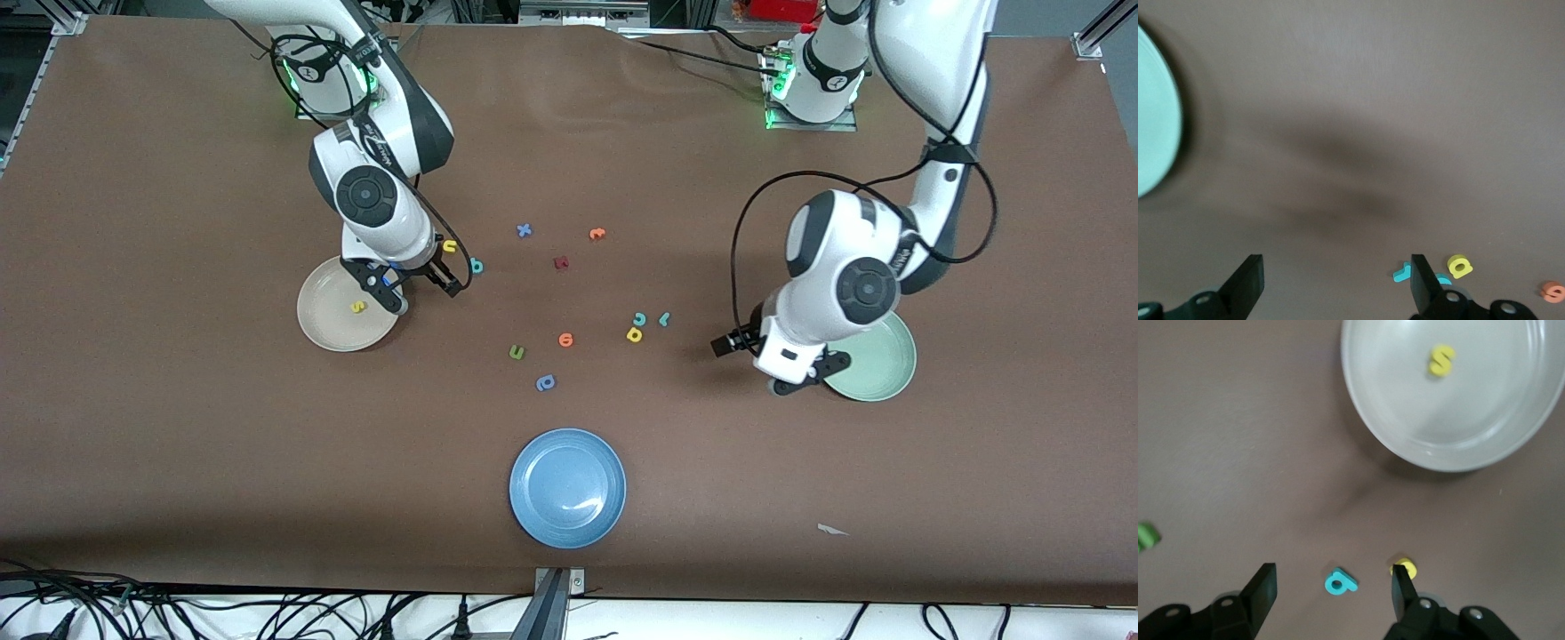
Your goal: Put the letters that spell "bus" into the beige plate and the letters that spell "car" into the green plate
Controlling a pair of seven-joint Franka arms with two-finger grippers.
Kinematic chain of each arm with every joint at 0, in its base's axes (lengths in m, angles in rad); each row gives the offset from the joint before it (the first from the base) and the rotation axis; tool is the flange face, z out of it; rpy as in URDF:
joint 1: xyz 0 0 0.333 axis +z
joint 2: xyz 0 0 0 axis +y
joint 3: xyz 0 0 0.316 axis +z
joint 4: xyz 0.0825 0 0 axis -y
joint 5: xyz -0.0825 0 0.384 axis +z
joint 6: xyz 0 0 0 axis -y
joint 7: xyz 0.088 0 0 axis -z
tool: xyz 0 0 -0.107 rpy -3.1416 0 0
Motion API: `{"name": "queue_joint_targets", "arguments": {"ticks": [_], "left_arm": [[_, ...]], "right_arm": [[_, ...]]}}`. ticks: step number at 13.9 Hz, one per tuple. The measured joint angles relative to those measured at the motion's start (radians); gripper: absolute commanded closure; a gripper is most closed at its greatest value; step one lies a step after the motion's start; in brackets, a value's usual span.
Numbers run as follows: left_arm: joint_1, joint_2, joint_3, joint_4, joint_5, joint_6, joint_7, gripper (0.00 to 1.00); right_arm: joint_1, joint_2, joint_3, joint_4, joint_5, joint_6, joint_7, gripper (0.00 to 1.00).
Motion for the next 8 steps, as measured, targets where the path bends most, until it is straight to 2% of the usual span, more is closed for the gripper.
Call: {"name": "queue_joint_targets", "arguments": {"ticks": [3,5,8], "left_arm": [[-0.071,0.002,-0.001,-0.091,0.0,0.159,-0.089,0.11],[-0.124,0.018,-0.001,-0.139,0.0,0.27,-0.162,0.26],[-0.165,0.06,-0.001,-0.152,0.0,0.326,-0.225,0.26]], "right_arm": [[-0.001,0.012,0.034,-0.106,0.001,0.164,0.149,0.25],[0.003,0.015,0.076,-0.161,0.001,0.238,0.221,0.25],[0.018,0.015,0.089,-0.193,0.001,0.267,0.236,0.25]]}}
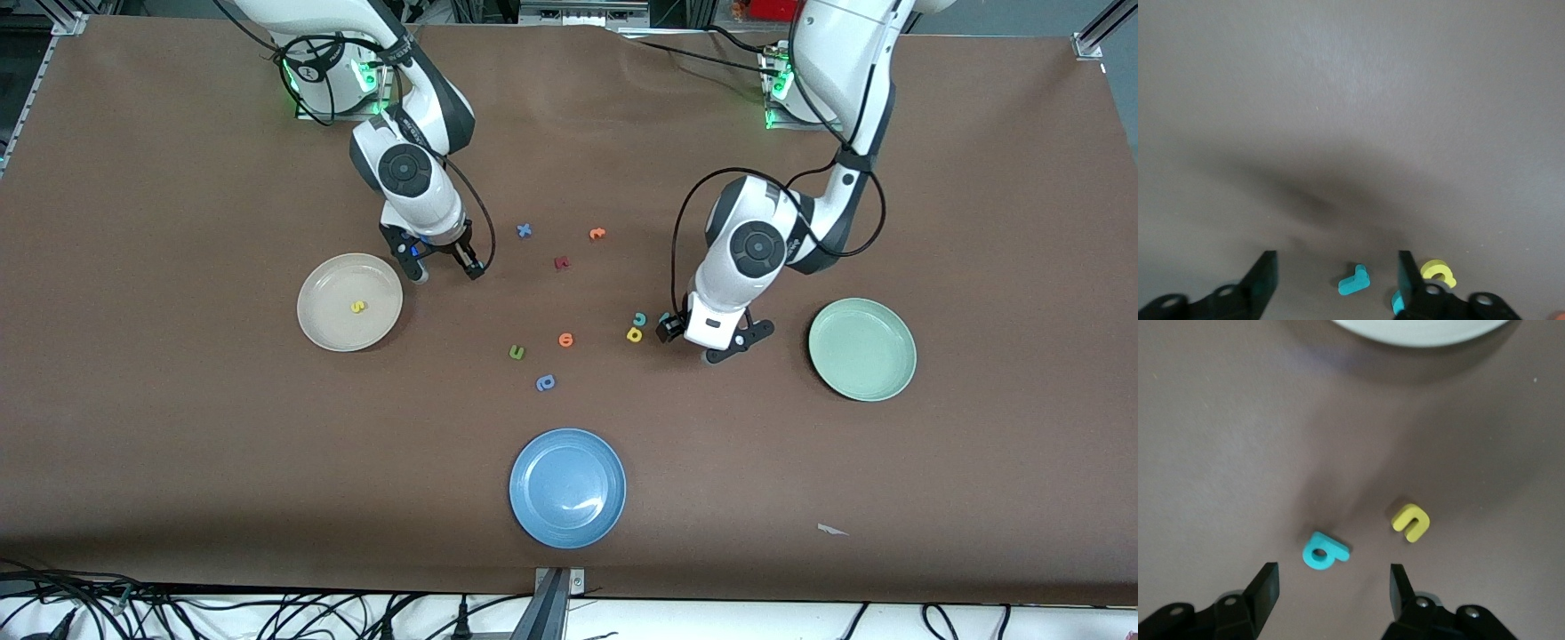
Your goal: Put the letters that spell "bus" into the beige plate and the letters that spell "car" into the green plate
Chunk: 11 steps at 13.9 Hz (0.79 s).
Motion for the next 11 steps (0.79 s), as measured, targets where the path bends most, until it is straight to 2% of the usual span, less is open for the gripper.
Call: {"name": "queue_joint_targets", "arguments": {"ticks": [4,7,11], "left_arm": [[-0.009,0.029,0.0,0.0,0.0,0.011,-0.042,0.26],[-0.029,0.047,0.0,0.0,0.0,0.028,-0.097,0.27],[-0.053,0.06,0.0,0.0,0.0,0.035,-0.153,0.38]], "right_arm": [[0.02,0.012,0.0,-0.028,0.0,0.066,0.008,0.31],[0.02,0.037,0.0,-0.031,0.0,0.106,0.017,0.32],[0.02,0.073,-0.003,-0.033,0.0,0.17,0.019,0.32]]}}
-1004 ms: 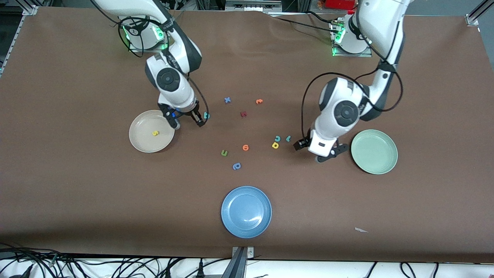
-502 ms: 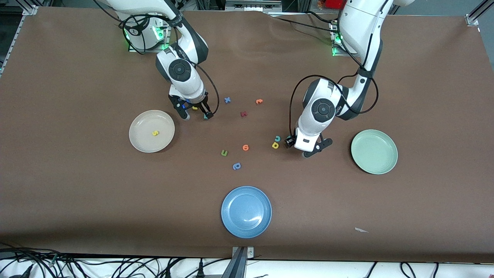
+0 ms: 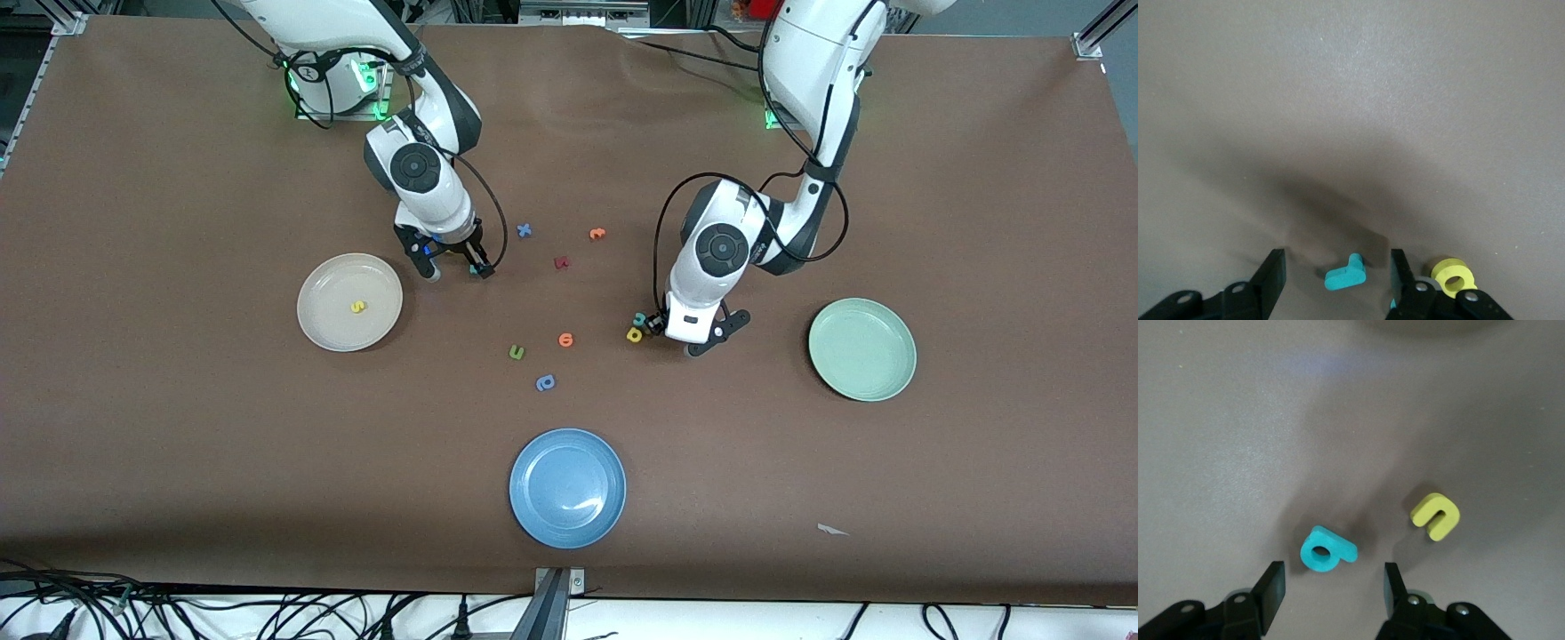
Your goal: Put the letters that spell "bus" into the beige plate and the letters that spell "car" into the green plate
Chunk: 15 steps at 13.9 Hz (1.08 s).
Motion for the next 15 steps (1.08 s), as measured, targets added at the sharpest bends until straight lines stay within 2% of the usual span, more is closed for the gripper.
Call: {"name": "queue_joint_targets", "arguments": {"ticks": [2,4,5,9,15], "left_arm": [[-0.002,0.006,0.0,0.0,0.0,0.0,-0.007,0.47],[-0.002,0.008,0.0,0.002,0.0,0.002,-0.011,0.54],[-0.002,0.007,0.0,0.004,0.0,0.002,-0.013,0.55],[-0.003,0.008,0.0,0.009,0.0,0.002,-0.024,0.63],[-0.006,0.008,0.001,0.011,0.0,0.002,-0.032,0.92]], "right_arm": [[0.0,0.013,-0.015,0.0,-0.01,0.016,0.0,0.34],[0.0,0.015,-0.026,0.0,-0.024,0.021,0.0,0.44],[0.0,0.015,-0.026,0.0,-0.025,0.022,0.0,0.45],[0.002,0.014,-0.026,0.0,-0.027,0.032,0.0,0.45],[0.005,0.014,-0.027,0.0,-0.036,0.032,0.0,0.45]]}}
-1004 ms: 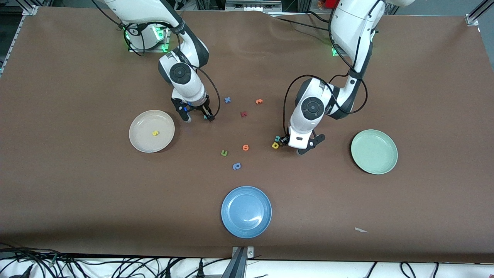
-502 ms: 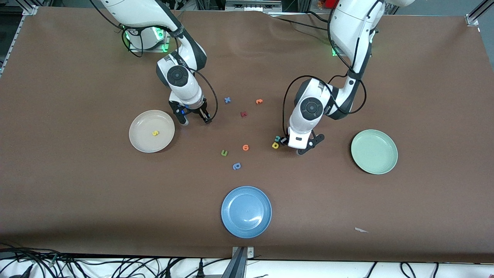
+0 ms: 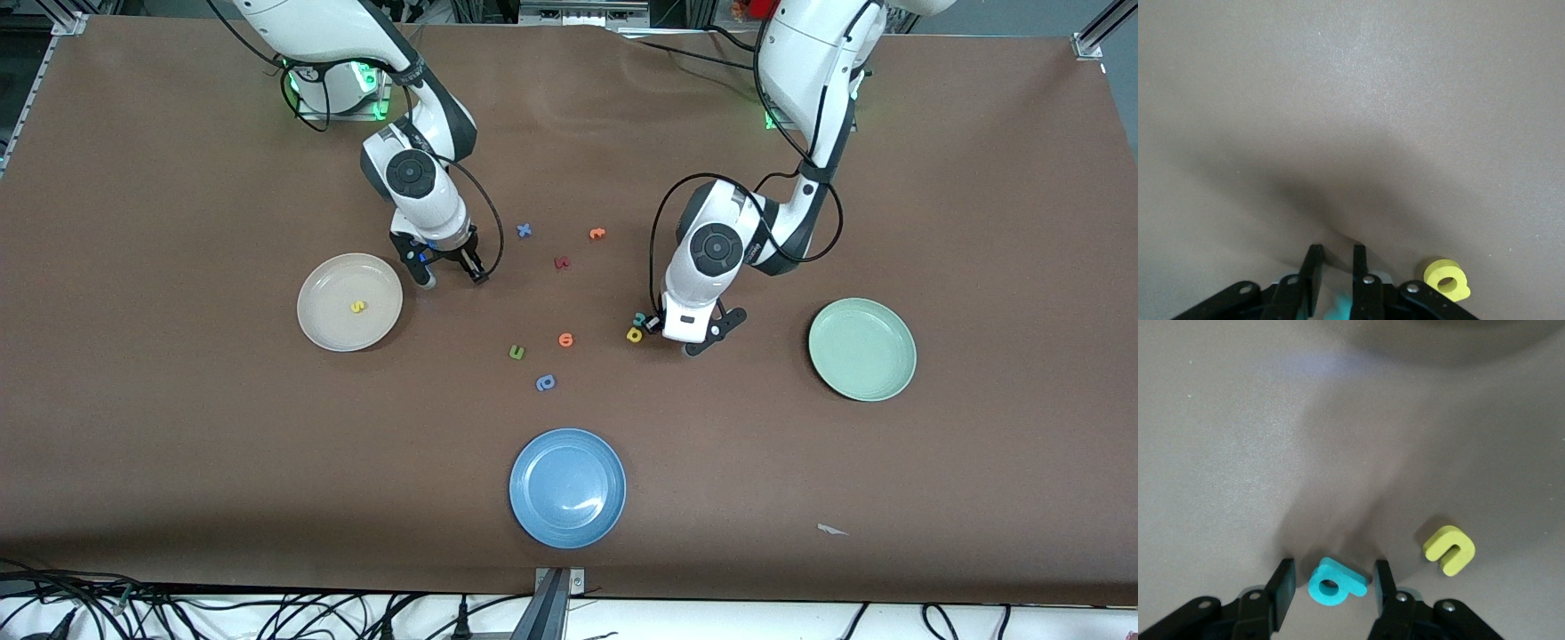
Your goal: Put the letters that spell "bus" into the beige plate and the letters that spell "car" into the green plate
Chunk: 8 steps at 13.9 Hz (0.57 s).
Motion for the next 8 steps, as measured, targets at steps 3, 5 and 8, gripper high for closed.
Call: {"name": "queue_joint_targets", "arguments": {"ticks": [3,5,8], "left_arm": [[0.001,0.0,0.004,0.003,0.0,0.0,0.0,0.96],[0.012,-0.005,0.011,0.022,0.0,-0.003,0.0,0.96],[0.026,-0.016,0.015,0.037,0.0,-0.018,0.001,0.69]], "right_arm": [[0.003,0.0,0.0,0.0,-0.004,0.001,0.0,0.45],[0.009,0.0,0.0,0.0,-0.004,0.003,0.0,0.47],[0.014,0.0,0.0,0.0,-0.004,0.005,0.0,0.61]]}}
